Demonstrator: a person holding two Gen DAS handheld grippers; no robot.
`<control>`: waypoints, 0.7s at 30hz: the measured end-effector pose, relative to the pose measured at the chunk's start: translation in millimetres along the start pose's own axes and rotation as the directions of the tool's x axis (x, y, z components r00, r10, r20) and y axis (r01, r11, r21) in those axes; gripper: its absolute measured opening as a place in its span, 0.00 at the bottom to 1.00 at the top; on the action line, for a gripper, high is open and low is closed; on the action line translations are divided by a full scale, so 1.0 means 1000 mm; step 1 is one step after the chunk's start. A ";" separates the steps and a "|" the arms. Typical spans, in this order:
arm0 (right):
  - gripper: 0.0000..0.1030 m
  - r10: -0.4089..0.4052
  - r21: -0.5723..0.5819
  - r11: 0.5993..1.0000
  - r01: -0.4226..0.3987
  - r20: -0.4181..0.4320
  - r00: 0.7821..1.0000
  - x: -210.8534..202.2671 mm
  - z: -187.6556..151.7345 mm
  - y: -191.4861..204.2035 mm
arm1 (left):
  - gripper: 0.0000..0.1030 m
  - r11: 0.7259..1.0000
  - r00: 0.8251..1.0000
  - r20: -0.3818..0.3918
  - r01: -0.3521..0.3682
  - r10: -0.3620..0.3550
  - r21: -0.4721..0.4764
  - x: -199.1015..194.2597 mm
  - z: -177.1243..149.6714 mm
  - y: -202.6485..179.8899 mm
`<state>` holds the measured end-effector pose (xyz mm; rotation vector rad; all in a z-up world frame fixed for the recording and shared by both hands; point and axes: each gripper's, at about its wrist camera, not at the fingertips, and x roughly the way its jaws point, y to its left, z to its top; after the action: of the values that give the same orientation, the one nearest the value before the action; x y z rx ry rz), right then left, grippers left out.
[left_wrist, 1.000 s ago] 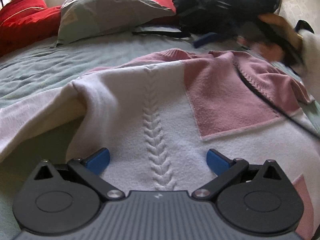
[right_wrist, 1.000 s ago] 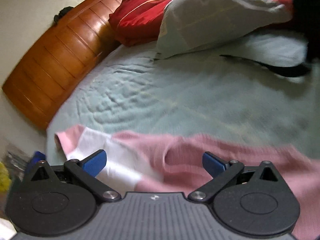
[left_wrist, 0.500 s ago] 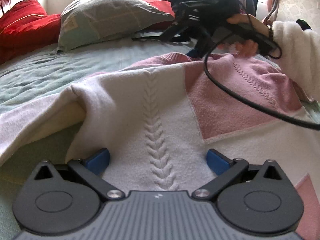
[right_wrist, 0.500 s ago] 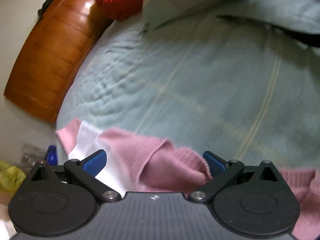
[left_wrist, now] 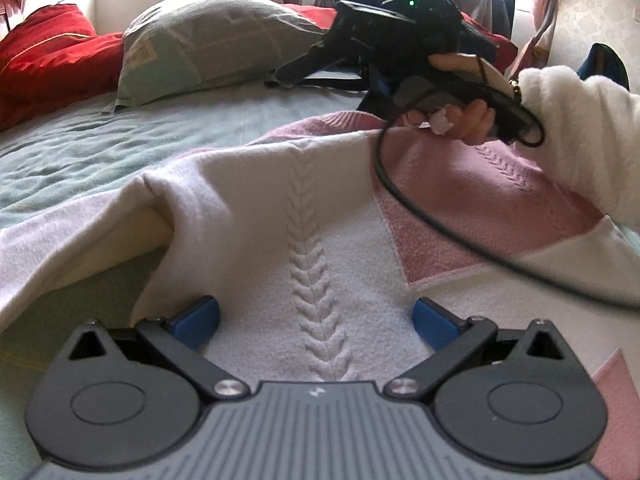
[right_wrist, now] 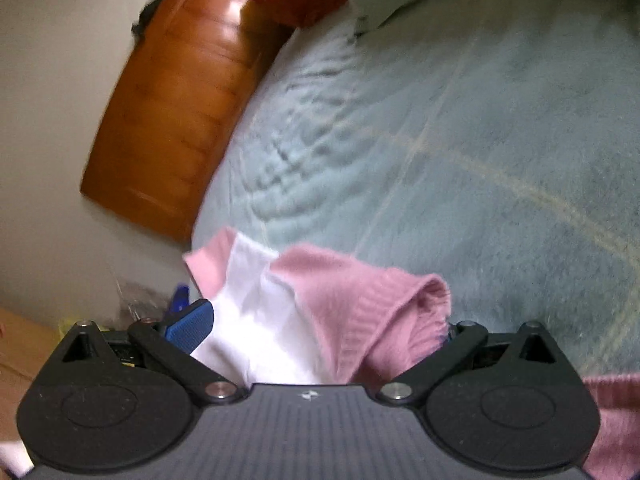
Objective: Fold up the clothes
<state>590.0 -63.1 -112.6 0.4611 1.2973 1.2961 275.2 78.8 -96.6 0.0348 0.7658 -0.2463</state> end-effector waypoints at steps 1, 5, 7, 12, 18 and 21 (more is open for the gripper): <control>0.94 -0.011 -0.009 1.000 0.011 -0.004 1.000 -0.001 -0.003 0.001 | 0.99 1.000 1.000 0.001 0.001 -0.001 0.000 0.000 0.000 0.000; 0.76 -0.048 -0.039 0.998 0.047 -0.026 0.998 -0.004 -0.009 -0.001 | 0.99 1.000 1.000 0.009 0.005 -0.005 0.000 0.000 -0.001 0.001; 0.52 -0.064 0.027 0.998 0.065 -0.019 0.998 -0.008 -0.003 -0.015 | 0.99 1.000 1.000 0.012 0.006 -0.006 0.000 0.000 -0.001 0.001; 0.13 -0.149 0.034 0.988 0.149 0.006 0.989 -0.008 -0.002 -0.021 | 0.99 1.000 1.000 0.018 0.007 -0.007 0.001 0.000 -0.002 0.001; 0.12 -0.340 -0.190 0.918 0.349 0.081 0.937 0.001 0.005 0.031 | 0.99 1.000 1.000 0.021 0.006 -0.006 0.003 0.000 -0.003 0.001; 0.11 -0.340 -0.221 0.905 0.363 0.138 0.930 0.001 0.019 0.042 | 0.99 1.000 1.000 0.022 0.005 -0.005 0.004 0.000 -0.004 0.000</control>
<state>587.8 -42.0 -71.8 0.1052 1.0646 1.0928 272.2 79.3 -99.1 0.0335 0.7435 -0.2526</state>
